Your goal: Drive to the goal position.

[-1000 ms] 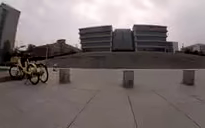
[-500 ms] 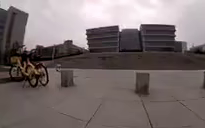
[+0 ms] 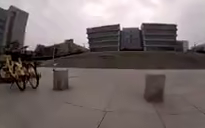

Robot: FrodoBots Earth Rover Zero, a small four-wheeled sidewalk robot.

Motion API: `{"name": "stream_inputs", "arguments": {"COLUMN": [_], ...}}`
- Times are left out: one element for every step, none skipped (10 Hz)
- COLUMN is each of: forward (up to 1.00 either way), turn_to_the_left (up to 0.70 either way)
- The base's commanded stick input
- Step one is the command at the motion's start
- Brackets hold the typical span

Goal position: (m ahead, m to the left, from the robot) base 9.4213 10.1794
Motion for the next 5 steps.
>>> {"name": "stream_inputs", "arguments": {"forward": [1.0, 1.0, 1.0, 1.0, 1.0], "turn_to_the_left": [0.0, 0.0, 0.0, 0.0, 0.0]}}
